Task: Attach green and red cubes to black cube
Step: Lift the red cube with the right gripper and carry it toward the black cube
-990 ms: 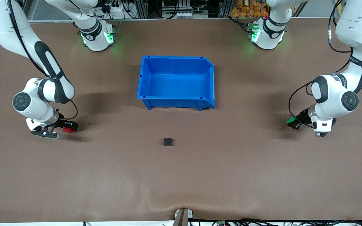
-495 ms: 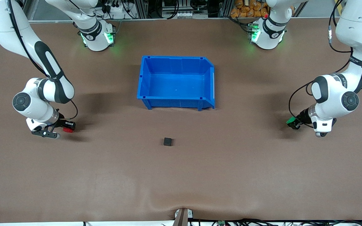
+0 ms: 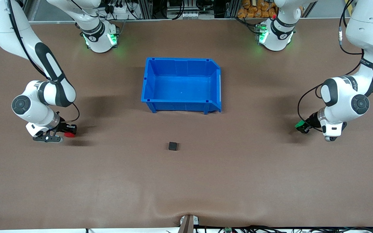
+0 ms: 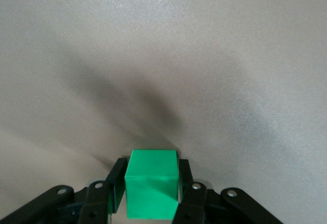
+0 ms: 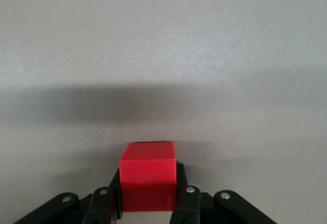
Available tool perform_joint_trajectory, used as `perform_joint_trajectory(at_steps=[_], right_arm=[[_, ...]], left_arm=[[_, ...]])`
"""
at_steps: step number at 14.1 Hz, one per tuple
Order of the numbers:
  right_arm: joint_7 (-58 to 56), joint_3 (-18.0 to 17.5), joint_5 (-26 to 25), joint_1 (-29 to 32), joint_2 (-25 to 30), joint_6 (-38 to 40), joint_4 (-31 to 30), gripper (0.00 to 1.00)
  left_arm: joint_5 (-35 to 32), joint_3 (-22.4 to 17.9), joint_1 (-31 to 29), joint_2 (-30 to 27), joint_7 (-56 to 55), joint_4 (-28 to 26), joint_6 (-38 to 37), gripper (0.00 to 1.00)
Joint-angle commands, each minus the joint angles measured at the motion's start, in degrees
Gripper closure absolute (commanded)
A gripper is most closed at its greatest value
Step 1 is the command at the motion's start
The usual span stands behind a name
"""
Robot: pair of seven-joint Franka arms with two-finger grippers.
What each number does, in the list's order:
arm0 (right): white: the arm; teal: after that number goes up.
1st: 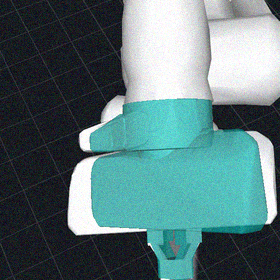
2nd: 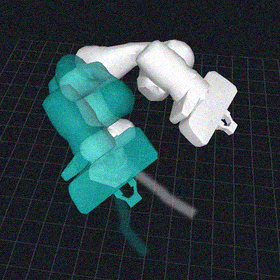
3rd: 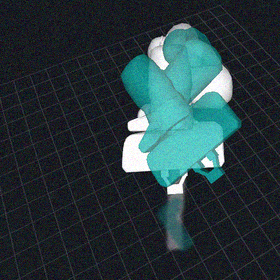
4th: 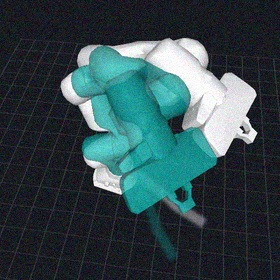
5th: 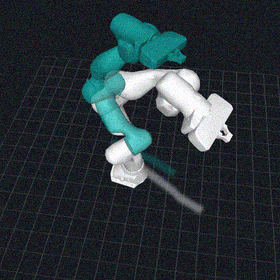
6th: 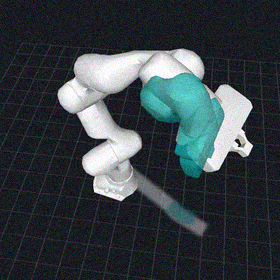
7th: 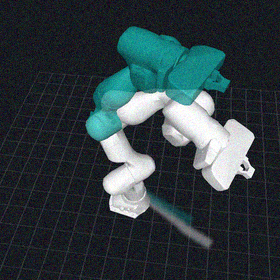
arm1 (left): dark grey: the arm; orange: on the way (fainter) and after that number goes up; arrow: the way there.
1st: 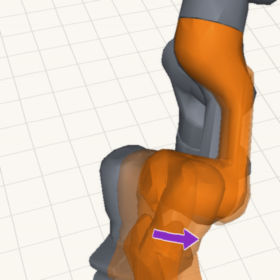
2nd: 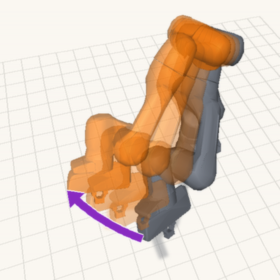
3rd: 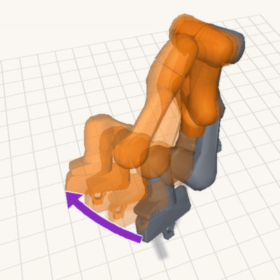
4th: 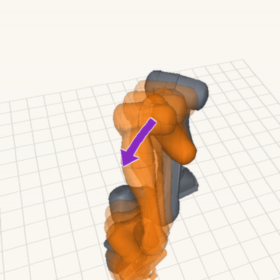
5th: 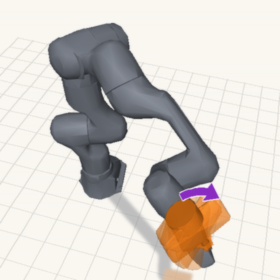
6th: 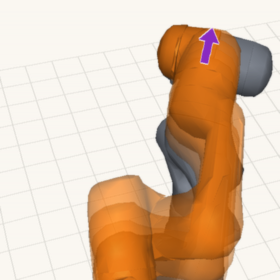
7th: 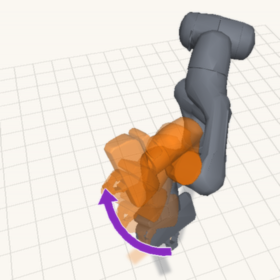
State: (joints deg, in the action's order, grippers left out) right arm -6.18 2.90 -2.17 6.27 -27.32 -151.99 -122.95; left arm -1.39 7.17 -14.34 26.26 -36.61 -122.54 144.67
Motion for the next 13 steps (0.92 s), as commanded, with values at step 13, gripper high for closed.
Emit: perform_joint_trajectory(at_steps=[13], right_arm=[[-47.51,-6.75,0.06,3.40,2.00,0.73,7.19,1.00]], left_arm=[[-1.69,-0.14,0.28,1.43,-0.66,1.86,0.52,0.53]])
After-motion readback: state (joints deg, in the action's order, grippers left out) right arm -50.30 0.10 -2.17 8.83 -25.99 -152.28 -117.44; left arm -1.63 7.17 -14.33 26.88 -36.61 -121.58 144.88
